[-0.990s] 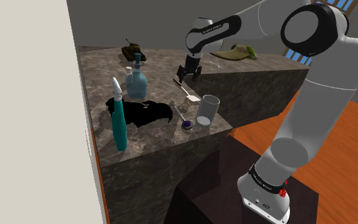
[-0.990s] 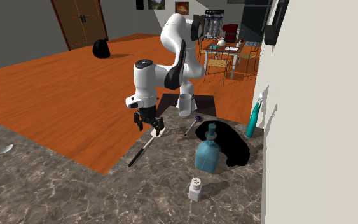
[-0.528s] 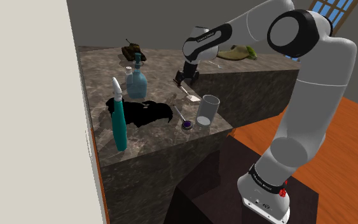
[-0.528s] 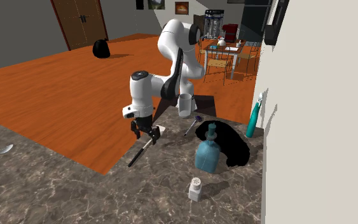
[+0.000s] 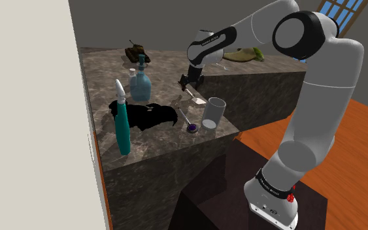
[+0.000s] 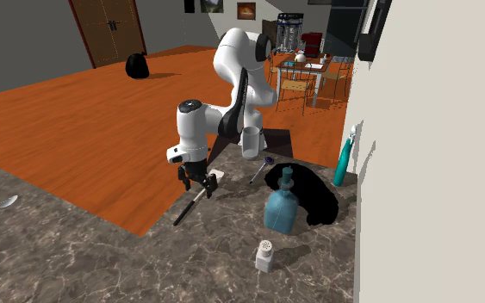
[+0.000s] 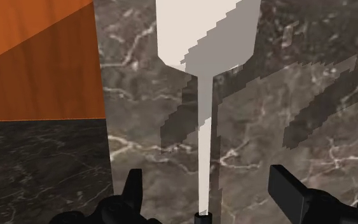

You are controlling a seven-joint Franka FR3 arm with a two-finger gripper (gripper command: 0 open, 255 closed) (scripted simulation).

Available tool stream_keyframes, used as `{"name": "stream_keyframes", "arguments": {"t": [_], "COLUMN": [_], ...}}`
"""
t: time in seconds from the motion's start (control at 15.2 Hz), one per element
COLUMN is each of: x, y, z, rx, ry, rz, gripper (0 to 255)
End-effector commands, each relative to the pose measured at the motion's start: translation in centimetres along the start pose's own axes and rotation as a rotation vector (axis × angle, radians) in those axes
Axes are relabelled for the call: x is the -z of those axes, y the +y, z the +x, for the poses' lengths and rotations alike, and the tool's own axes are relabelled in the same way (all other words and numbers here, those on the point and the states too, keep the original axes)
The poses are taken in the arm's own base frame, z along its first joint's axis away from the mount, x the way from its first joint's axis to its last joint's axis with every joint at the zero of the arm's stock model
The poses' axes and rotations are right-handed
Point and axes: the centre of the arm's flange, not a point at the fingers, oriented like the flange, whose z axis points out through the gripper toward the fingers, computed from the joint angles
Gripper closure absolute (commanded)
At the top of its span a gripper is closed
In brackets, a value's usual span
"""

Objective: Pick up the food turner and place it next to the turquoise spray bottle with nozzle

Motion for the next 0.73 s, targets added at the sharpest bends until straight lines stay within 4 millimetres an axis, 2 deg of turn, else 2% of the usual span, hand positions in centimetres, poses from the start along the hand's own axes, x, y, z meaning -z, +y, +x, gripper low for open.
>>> {"name": "stream_keyframes", "arguments": {"t": [0.0,0.07,0.66], "x": [0.00,0.00,-0.01], "y": [0.00,0.00,0.00], "z": [0.00,0.00,0.00], "rx": [0.000,0.000,0.000], "ry": [0.000,0.000,0.000], "rz": [0.000,0.000,0.000], "gripper": [0,255,255]}}
